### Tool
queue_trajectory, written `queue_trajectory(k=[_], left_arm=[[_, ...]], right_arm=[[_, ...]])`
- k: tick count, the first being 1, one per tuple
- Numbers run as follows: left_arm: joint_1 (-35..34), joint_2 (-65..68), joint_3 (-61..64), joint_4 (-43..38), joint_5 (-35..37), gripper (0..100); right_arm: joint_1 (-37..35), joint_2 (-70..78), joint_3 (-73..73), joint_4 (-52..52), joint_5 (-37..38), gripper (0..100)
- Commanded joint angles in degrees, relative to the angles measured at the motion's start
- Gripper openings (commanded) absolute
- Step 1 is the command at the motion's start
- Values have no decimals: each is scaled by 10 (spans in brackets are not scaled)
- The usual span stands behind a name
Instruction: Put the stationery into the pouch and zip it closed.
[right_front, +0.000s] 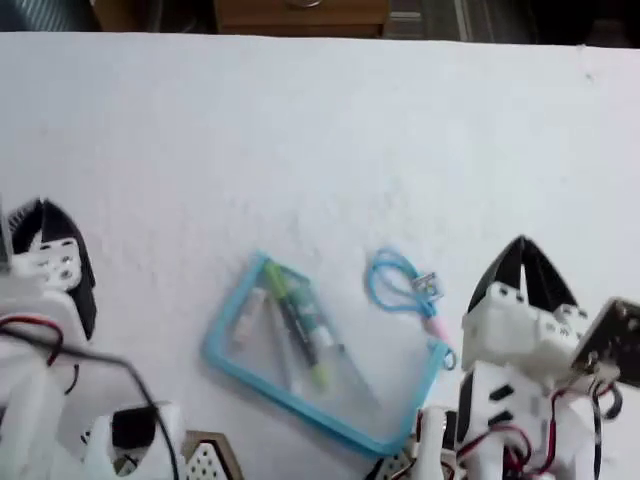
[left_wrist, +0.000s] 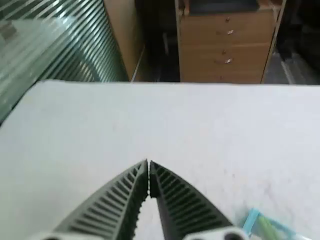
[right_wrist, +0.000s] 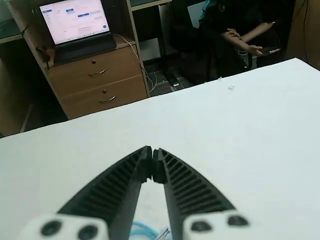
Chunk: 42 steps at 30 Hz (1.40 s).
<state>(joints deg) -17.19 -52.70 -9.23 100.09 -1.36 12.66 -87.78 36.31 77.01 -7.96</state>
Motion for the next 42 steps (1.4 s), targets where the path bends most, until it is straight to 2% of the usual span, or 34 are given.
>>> queue_trajectory(k=[1,6,9,11,14,18,23,29,38,42], left_arm=[[-37,-100,153,-52,-34,24],[-37,-346,454,-205,-96,23],[-37,-506,644,-309,-113,24],[-47,-538,706,-345,-113,24],[-44,-490,734,-351,-110,24],[-14,-488,789,-346,-109,24],[57,-509,947,-365,-108,24],[51,-509,1055,-381,-112,24],[48,-508,1063,-383,-113,24],[48,-508,1063,-353,-113,24]], right_arm=[[0,-38,6,56,11,17],[0,-133,105,77,107,18],[0,-158,170,61,103,18],[0,-148,193,64,89,18],[-2,-153,232,65,57,18],[-55,-154,290,61,1,18],[-155,-154,326,48,-3,18],[-258,-154,345,49,-3,18],[-263,-154,404,51,-7,18],[-262,-154,435,57,-7,18]])
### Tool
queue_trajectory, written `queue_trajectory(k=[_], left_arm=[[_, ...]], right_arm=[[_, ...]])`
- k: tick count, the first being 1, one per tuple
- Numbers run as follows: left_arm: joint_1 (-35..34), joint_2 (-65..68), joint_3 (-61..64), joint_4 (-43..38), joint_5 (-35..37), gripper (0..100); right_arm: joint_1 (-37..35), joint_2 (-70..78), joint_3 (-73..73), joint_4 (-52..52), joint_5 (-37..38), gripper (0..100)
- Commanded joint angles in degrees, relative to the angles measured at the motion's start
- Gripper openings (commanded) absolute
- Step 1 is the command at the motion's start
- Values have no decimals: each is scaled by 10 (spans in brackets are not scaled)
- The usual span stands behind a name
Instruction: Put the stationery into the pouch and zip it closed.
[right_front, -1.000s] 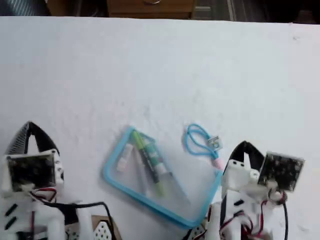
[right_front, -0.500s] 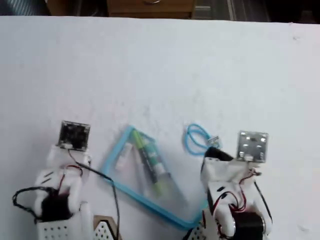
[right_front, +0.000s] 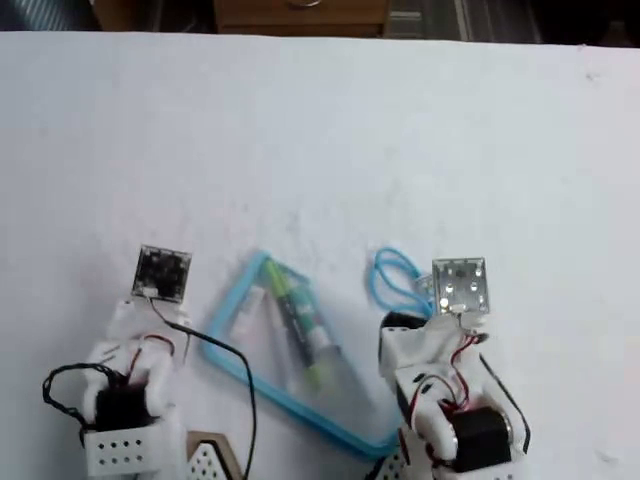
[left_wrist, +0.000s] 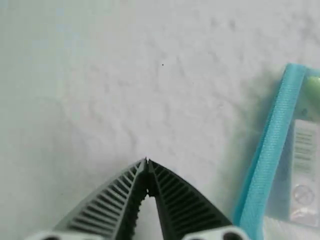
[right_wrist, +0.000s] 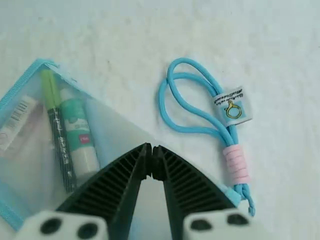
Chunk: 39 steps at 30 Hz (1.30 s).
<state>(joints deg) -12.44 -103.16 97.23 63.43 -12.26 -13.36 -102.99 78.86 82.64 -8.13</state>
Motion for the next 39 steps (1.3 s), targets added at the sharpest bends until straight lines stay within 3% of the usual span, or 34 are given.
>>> queue_trajectory(k=[1,11,20,26,39], left_arm=[[0,-3,-2,20,-4,24],[0,-3,-2,99,-2,24],[0,-3,-2,97,-2,24],[0,-3,-2,97,-2,24],[0,-3,-2,97,-2,24]], right_arm=[[0,-2,17,0,-5,18],[0,-2,22,0,-5,18],[0,-2,62,-41,-5,18],[-2,-2,179,-95,-5,18],[1,-1,180,-97,-2,18]])
